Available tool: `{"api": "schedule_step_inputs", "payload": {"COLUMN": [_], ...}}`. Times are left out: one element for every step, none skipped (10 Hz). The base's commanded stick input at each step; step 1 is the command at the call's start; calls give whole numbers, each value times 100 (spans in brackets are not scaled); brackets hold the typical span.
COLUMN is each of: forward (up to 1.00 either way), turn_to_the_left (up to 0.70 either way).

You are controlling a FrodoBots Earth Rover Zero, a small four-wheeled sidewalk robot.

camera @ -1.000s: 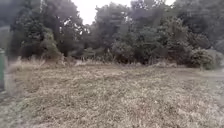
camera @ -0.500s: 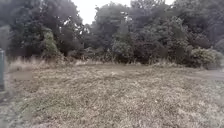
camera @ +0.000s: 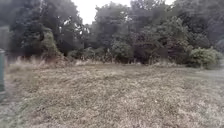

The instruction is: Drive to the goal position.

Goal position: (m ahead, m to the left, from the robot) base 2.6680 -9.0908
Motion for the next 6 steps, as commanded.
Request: {"api": "schedule_step_inputs", "payload": {"forward": [45, 45, 45, 45, 45, 45], "turn_to_the_left": [0, 0, 0, 0, 0, 0]}}
